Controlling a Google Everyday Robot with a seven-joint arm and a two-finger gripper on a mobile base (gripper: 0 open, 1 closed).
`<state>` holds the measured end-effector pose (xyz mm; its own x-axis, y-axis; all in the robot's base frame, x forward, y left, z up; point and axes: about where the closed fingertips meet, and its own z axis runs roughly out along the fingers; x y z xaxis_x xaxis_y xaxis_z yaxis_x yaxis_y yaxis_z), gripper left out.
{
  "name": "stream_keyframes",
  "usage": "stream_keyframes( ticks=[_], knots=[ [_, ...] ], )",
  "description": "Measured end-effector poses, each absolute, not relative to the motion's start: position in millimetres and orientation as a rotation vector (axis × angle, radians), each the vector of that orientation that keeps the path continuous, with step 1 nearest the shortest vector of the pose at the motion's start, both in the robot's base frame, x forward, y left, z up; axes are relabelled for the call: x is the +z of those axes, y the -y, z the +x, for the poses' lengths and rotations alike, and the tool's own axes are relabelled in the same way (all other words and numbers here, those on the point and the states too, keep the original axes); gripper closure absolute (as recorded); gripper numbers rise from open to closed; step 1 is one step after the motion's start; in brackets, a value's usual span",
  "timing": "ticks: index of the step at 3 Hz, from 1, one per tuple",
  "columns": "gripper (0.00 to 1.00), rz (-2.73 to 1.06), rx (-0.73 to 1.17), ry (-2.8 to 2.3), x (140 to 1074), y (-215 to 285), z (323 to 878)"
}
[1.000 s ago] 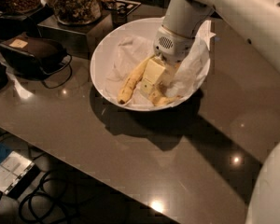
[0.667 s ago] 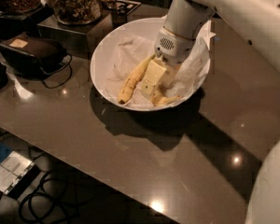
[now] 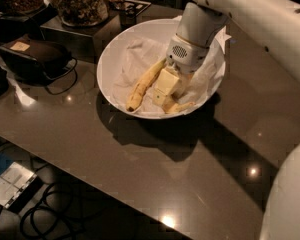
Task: Pick banana from white bowl
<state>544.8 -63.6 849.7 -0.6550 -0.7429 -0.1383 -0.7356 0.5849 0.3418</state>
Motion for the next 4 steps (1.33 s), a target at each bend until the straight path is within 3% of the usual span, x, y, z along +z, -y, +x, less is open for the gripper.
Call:
stream_keyframes(
  ticks=[2,4],
  knots=[
    [0.35,1.307,-0.594,2.765,850.2,62.7,545.1],
    [0.76,1.34,-0.588,2.767,849.4,61.3,545.6]
  ],
)
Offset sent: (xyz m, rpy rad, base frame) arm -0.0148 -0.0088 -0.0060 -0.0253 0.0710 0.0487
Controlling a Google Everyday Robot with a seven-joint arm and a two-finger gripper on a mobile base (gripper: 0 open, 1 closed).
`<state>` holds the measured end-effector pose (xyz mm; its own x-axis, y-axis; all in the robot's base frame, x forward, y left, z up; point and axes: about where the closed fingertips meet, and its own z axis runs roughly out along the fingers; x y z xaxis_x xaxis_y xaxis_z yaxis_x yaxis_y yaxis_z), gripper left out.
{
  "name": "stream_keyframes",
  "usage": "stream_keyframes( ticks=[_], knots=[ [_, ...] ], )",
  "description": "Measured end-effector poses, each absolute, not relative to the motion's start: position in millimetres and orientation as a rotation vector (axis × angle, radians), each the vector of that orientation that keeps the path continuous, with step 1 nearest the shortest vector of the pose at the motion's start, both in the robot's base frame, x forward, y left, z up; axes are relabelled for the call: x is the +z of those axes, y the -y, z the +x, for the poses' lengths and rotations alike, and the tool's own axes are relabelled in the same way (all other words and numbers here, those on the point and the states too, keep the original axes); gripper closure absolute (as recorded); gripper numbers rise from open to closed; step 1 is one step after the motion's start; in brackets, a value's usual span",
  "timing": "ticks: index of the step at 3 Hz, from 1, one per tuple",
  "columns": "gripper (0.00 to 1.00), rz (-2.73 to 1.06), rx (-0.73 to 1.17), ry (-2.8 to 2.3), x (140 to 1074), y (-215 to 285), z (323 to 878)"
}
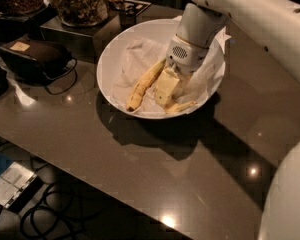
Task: Pick banana from white bowl
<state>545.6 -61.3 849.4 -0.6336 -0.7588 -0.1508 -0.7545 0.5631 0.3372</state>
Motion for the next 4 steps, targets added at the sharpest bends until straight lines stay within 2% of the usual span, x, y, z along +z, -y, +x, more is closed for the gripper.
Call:
stream_keyframes(
  ticks=[1,4],
  knots=[
    [0.98,1.34,-0.588,2.767,849.4,61.2,545.6],
    [1.0,1.509,-0.52,2.783,880.5,42.7,518.8]
  ],
)
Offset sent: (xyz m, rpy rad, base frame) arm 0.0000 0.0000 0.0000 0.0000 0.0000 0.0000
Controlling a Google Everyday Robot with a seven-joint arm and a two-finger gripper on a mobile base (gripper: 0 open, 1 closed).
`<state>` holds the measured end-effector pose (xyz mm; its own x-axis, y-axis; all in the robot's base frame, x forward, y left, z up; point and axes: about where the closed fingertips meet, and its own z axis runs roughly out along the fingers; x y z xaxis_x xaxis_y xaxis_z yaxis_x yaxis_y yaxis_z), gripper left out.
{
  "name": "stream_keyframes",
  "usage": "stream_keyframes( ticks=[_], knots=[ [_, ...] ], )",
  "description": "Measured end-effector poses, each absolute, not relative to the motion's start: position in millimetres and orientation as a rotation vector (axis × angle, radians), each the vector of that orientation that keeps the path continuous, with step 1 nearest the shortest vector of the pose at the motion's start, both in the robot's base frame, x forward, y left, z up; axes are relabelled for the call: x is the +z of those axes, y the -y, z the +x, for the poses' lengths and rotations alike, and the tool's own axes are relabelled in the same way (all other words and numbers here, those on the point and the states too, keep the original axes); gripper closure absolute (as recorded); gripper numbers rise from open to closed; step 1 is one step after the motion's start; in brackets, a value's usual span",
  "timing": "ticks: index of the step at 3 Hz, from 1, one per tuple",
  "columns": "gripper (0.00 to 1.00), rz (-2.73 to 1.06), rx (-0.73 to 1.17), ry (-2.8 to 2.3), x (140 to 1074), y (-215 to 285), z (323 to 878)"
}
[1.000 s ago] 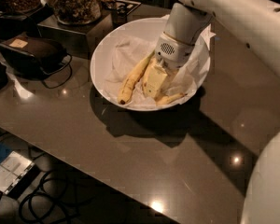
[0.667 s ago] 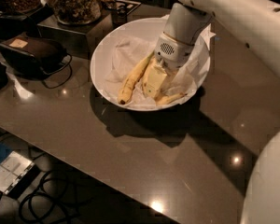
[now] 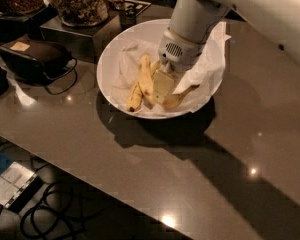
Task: Pick banana from white bowl
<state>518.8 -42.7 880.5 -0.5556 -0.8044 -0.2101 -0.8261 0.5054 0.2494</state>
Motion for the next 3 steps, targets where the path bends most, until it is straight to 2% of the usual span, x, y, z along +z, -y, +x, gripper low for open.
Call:
stream_keyframes(
  ticks=[3],
  knots=[
    [1.0,-1.509,0.462,-2.622,898.3,29.2,503.4]
  ],
)
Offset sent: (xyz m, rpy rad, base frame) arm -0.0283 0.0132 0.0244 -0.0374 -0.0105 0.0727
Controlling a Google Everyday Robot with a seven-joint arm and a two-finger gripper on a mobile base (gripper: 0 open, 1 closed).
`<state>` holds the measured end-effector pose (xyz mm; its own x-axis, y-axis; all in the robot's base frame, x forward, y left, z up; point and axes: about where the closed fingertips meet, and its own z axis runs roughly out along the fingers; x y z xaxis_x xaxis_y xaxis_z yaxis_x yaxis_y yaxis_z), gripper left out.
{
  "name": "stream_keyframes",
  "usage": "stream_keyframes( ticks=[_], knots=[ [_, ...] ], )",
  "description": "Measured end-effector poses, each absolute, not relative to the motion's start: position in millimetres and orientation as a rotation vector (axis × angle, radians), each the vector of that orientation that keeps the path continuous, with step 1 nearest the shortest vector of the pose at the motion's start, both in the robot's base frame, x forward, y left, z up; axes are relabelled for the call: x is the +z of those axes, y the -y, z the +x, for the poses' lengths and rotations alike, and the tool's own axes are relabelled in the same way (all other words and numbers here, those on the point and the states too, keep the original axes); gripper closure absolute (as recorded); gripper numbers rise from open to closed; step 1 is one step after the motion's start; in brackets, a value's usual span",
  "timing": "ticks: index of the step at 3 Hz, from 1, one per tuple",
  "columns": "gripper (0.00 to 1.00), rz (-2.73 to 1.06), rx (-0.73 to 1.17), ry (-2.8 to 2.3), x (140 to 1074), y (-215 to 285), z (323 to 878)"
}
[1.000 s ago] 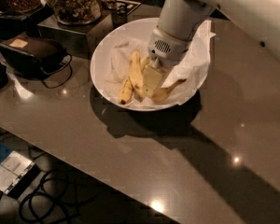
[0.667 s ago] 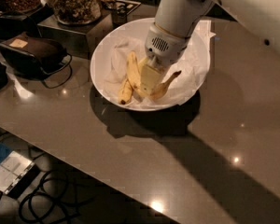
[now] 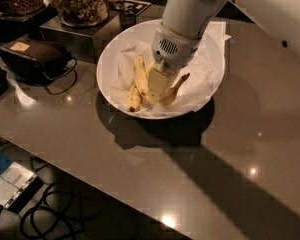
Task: Pick banana from white bowl
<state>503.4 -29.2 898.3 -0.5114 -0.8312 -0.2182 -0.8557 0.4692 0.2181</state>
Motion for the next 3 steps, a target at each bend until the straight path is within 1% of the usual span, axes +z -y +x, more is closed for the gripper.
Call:
stream_keyframes(
  ticks=[1,3],
  knots=[
    [1.0,-1.59,0.502,-2.536,912.2,23.1,497.7],
    [1.0,-1.785,0.525,-2.293,963.3,-3.2,464.1]
  ],
)
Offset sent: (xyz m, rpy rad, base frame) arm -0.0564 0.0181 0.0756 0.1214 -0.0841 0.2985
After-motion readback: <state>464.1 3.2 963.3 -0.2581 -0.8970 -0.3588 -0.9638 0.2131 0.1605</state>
